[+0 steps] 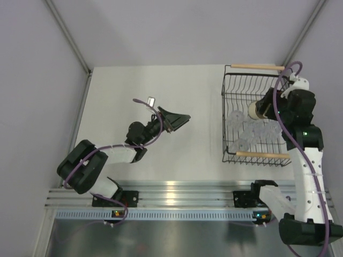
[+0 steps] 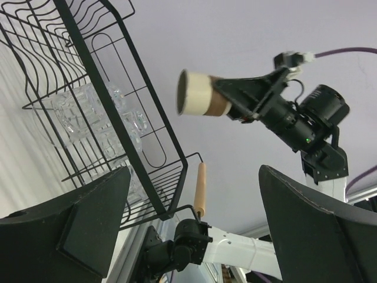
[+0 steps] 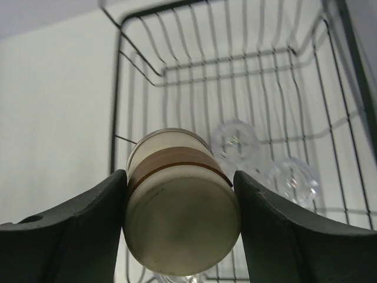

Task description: Load the cups into the dish rack

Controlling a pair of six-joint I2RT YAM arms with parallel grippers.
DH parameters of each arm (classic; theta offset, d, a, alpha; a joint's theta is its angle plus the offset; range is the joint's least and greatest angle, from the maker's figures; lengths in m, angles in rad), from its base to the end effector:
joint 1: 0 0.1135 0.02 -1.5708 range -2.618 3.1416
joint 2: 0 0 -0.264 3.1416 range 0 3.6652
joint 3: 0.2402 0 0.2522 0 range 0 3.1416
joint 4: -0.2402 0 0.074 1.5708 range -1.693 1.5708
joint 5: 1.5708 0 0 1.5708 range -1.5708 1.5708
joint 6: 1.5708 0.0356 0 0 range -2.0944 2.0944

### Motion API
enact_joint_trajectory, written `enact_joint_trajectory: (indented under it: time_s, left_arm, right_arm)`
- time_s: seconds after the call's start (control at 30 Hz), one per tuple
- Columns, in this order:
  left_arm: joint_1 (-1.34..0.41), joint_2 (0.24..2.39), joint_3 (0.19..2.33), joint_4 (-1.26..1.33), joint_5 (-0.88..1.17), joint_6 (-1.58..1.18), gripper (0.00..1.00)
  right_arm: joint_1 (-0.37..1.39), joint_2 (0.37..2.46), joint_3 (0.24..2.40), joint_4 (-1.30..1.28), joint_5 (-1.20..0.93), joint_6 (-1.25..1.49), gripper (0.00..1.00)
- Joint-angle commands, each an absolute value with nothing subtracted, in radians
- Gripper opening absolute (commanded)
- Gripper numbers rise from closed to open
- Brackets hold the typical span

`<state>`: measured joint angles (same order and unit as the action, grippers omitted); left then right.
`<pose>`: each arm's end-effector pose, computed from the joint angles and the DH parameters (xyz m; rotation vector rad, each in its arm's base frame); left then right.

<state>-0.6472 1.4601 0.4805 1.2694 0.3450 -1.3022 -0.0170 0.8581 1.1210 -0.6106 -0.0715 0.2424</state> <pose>0.2163 -0.1786 0.2367 -0.1524 1.5522 -1.8348 0.1713 -0.0004 0.3975 0.2009 1.9132 0.2200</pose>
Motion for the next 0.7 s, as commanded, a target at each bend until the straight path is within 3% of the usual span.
enact_joint_trajectory:
  time_s: [0.0, 0.17, 0.33, 0.67]
  left_arm:
    - [-0.637, 1.454, 0.471, 1.430, 0.368, -1.267, 0.96]
    - [-0.635, 1.483, 0.497, 1.430, 0.400, -1.272, 0.96]
    - [-0.635, 1.502, 0.502, 1.430, 0.425, -1.272, 0.95]
    - [-0.635, 1.496, 0.480, 1.430, 0.479, -1.262, 0.94]
  right_arm:
    - [-0.066, 0.882, 1.157, -0.830, 0.118, 0.175, 0.00]
    - [-0.087, 0.920, 1.200, -0.965, 0.293, 0.163, 0.00]
    - [-0.084, 0.913, 1.193, -1.026, 0.334, 0.184, 0.00]
    - [-0.080, 0.940, 1.111, -1.058, 0.239, 0.233, 0.00]
